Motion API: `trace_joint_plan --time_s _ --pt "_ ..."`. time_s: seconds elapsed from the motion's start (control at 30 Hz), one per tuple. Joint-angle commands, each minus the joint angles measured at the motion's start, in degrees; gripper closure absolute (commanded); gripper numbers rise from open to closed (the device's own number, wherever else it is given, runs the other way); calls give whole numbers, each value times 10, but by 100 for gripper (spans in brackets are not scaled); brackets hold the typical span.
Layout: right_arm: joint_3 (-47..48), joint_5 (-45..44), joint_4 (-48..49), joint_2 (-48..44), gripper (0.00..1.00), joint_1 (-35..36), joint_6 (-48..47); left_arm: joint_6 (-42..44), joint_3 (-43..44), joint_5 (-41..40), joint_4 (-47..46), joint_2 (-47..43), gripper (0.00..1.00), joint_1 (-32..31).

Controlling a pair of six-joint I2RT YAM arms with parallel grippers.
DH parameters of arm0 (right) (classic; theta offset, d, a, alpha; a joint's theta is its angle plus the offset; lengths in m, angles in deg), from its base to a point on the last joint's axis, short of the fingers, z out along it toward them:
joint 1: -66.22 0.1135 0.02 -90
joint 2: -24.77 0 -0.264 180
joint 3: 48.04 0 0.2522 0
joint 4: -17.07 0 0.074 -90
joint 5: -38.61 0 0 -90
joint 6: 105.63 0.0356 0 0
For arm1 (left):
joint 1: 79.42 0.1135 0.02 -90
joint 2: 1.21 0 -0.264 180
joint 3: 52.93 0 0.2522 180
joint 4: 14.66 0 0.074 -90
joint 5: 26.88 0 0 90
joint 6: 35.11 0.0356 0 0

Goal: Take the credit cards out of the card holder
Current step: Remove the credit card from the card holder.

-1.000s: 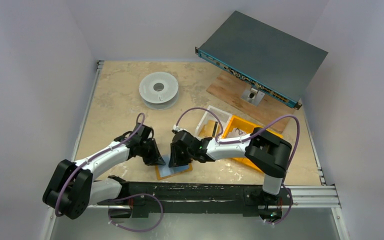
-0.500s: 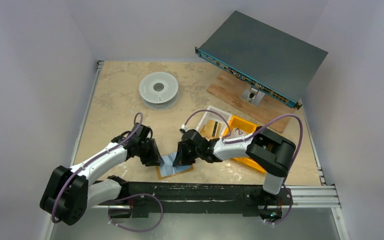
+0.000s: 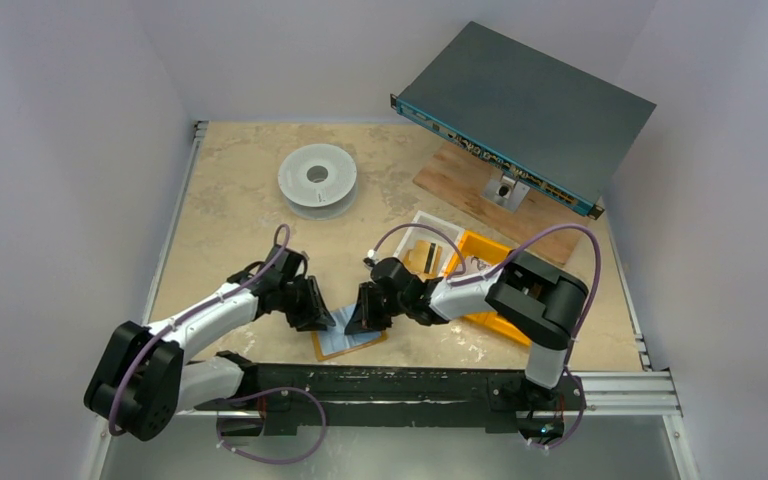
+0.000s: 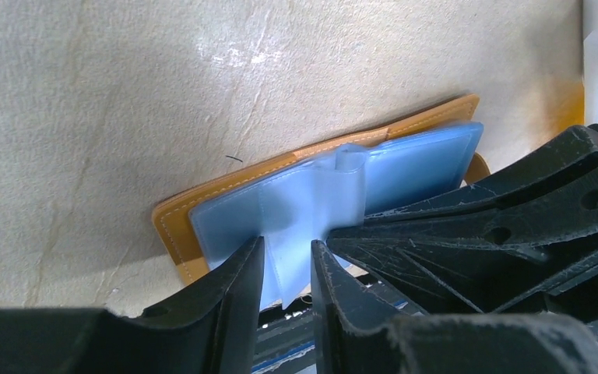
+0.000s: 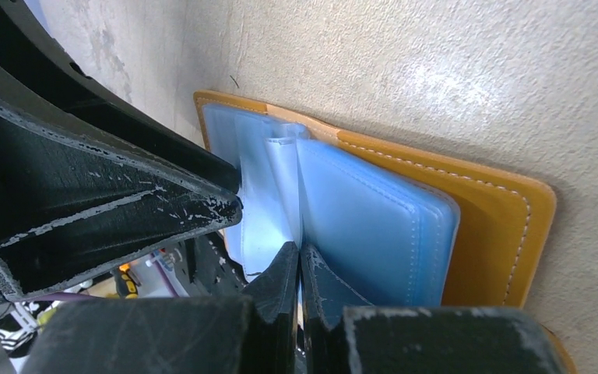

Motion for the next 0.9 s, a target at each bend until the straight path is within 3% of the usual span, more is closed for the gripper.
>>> trace_joint_plan --time_s 0.0,0.4,0.7,0.87 --pt "-7 12 17 14 100 -3 10 -7 -5 2 -1 5 73 -5" --pt "-12 16 27 25 100 -9 19 -85 -54 -16 46 -88 73 -23" --pt "-6 20 30 31 100 -9 21 -129 -75 -10 -2 -70 73 -48" --pt "-6 17 22 21 100 -9 18 -138 -78 -23 -14 -75 79 -48"
